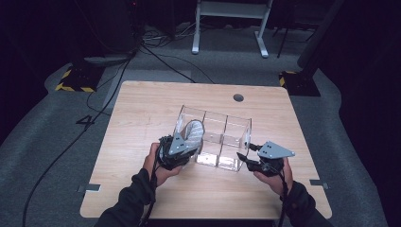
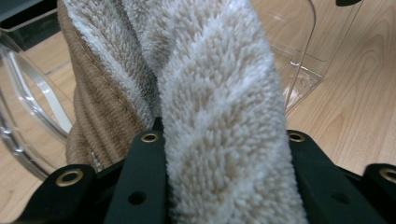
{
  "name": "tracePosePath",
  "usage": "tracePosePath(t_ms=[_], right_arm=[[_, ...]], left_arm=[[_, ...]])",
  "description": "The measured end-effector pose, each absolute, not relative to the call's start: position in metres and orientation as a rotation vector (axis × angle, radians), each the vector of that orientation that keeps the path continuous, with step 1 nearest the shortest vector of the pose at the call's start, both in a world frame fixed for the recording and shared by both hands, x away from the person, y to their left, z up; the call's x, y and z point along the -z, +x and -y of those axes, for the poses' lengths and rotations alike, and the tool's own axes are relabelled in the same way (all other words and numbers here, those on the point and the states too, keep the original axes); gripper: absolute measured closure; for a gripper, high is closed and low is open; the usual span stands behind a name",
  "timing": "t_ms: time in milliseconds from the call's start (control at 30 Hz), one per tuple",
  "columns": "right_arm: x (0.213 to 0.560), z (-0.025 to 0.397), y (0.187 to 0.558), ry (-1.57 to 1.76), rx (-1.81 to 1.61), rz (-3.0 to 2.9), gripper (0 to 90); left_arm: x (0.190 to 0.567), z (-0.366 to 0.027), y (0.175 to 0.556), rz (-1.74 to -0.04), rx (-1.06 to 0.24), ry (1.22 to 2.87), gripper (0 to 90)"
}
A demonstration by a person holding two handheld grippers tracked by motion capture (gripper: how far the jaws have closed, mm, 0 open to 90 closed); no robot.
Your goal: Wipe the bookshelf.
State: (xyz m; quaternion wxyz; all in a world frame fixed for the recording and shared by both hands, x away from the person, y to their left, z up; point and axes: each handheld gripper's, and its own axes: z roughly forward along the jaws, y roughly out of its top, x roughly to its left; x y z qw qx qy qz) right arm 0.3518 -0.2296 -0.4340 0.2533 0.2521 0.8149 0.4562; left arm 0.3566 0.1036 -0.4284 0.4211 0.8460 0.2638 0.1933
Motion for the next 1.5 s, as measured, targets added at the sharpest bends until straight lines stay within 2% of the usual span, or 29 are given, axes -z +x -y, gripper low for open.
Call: tracePosePath(t_ms=[200, 467, 567, 633, 700, 900, 1367, 1500], right_arm=[[0.434, 0.23, 0.351, 0.685, -1.24, -2.219, 50.8], [0.434, 0.231, 0.351, 0.681, -1.243, -2.226, 51.1], [0.434, 0.232, 0.352, 0.674, -1.248, -2.225, 51.2], [0.434, 0.232, 0.351, 0.675, -1.25, -2.225, 51.3], [0.434, 0.232, 0.351, 0.677, -1.251, -2.225, 51.5], [0.434, 0.234, 0.351, 0.673, -1.259, -2.225, 51.9], [0.435, 0.235, 0.351, 0.666, -1.273, -2.243, 57.7], [0.436, 0.235, 0.351, 0.666, -1.277, -2.244, 59.5]], left_arm=[[0.443, -0.101, 0.357, -0.663, -0.446, 2.167, 67.8], [0.454, -0.096, 0.356, -0.641, -0.475, 2.251, 67.8], [0.46, -0.092, 0.357, -0.61, -0.446, 2.364, 67.7], [0.47, -0.085, 0.354, -0.582, -0.472, 2.453, 67.7], [0.473, -0.083, 0.353, -0.572, -0.476, 2.467, 67.5], [0.46, -0.089, 0.352, -0.564, -0.507, 2.4, 67.4], [0.387, -0.107, 0.356, -0.611, -0.672, 2.105, 66.3], [0.385, -0.105, 0.367, -0.64, -0.695, 2.158, 66.5]])
